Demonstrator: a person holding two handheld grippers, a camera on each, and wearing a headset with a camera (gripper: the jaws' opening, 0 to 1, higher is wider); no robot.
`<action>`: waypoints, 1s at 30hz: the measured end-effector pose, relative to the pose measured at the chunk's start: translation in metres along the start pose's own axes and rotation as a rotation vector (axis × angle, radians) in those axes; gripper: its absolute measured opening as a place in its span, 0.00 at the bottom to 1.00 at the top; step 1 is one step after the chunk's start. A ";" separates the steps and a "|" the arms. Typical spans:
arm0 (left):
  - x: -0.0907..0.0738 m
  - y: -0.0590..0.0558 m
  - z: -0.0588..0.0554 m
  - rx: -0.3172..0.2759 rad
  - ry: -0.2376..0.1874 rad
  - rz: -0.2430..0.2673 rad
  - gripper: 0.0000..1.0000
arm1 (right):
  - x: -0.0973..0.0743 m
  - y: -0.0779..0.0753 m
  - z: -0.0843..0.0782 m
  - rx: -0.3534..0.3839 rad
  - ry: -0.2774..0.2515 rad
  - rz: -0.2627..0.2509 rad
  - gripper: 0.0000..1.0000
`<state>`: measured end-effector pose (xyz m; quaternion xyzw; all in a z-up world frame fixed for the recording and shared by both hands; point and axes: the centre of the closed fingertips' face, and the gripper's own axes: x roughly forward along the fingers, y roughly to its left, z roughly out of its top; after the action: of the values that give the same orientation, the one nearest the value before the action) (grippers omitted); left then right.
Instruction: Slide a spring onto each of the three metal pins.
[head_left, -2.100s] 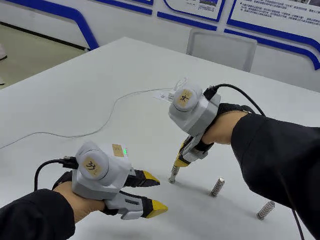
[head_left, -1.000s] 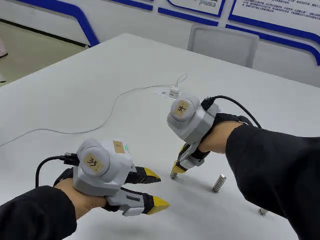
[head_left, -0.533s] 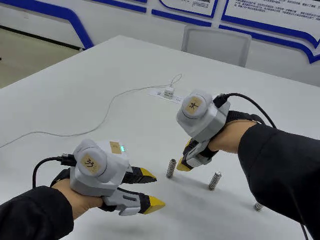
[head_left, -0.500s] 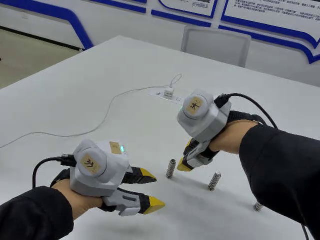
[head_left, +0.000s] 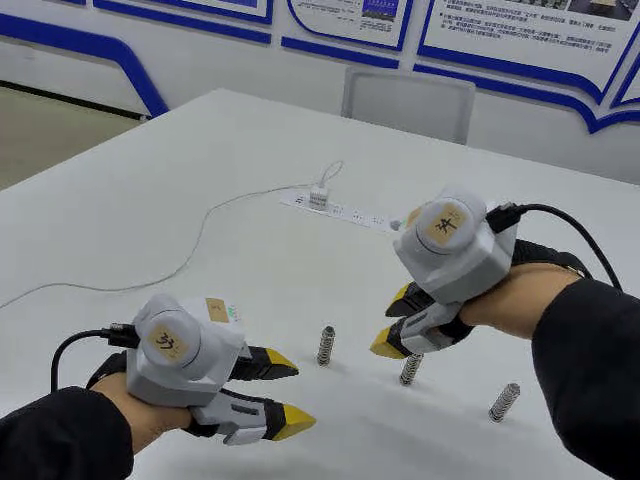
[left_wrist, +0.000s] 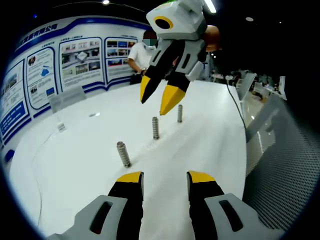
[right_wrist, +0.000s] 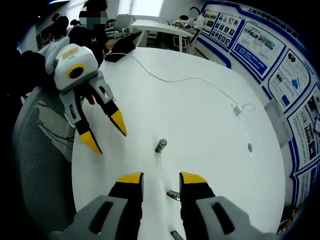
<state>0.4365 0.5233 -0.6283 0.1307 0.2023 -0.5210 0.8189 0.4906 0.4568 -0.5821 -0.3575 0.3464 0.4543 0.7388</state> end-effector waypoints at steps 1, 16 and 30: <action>0.000 0.000 0.000 0.002 0.003 -0.002 0.36 | -0.004 0.000 -0.002 0.014 -0.010 -0.008 0.30; 0.002 -0.004 0.000 0.005 0.004 -0.021 0.37 | -0.036 -0.001 -0.039 0.155 -0.095 -0.080 0.31; 0.002 -0.008 0.002 -0.002 -0.006 -0.031 0.40 | -0.055 0.004 -0.076 0.251 -0.180 -0.154 0.35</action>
<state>0.4306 0.5177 -0.6275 0.1252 0.2025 -0.5336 0.8116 0.4536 0.3707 -0.5752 -0.2457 0.3047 0.3798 0.8382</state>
